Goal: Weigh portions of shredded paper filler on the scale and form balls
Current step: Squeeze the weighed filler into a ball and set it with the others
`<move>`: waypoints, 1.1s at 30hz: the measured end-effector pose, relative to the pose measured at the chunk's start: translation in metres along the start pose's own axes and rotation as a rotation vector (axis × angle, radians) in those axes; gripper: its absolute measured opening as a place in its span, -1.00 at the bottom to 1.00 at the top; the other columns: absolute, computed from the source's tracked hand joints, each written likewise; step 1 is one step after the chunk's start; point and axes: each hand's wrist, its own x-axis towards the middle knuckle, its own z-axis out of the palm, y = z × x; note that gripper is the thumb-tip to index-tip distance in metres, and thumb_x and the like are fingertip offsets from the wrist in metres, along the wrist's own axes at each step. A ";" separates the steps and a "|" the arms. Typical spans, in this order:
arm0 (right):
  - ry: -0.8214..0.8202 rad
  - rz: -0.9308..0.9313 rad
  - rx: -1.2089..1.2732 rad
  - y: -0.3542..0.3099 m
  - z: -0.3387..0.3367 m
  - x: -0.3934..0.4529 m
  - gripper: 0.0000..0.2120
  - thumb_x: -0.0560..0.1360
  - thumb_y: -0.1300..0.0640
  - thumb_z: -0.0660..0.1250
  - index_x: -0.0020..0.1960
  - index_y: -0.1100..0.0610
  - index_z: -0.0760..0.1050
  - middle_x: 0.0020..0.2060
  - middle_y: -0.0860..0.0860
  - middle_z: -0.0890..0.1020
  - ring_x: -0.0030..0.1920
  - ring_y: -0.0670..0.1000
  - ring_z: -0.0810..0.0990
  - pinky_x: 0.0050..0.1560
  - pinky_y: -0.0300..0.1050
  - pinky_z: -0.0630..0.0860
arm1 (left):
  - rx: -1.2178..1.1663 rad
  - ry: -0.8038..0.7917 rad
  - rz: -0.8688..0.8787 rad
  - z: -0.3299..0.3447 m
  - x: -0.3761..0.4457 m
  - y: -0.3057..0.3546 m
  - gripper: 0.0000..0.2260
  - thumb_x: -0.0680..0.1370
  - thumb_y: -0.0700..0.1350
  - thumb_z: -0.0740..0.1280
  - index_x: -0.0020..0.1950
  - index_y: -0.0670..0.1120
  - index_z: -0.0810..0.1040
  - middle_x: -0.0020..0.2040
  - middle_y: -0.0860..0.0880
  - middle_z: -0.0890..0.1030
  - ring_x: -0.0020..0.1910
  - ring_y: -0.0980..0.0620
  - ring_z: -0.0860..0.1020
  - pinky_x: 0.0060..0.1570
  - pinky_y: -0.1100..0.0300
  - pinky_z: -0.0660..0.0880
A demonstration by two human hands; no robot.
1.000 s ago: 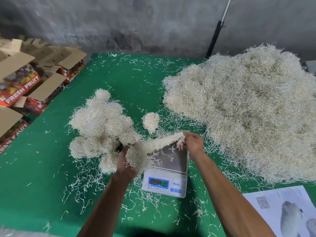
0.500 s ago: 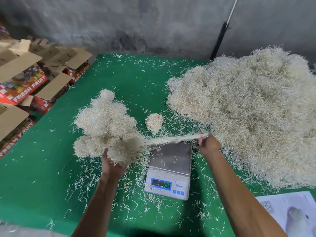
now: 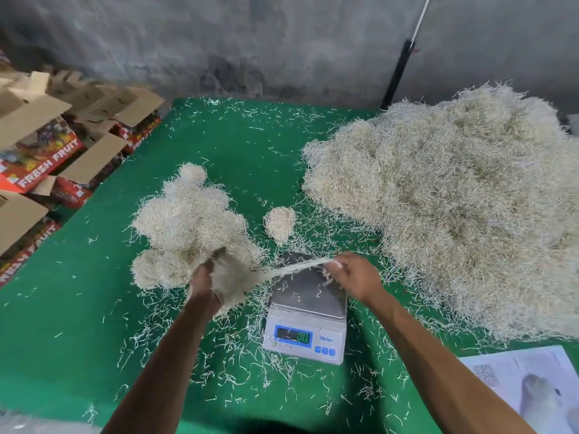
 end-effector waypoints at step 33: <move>0.627 0.416 1.122 0.048 -0.109 0.044 -0.56 0.56 0.08 0.49 0.30 0.33 0.51 0.24 0.25 0.63 0.26 0.25 0.64 0.28 0.09 0.61 | 0.953 -0.056 0.653 0.087 -0.002 -0.022 -0.41 0.57 -0.07 0.40 0.50 -0.29 0.31 -0.21 -0.29 0.66 -0.31 -0.11 0.66 -0.34 0.16 0.60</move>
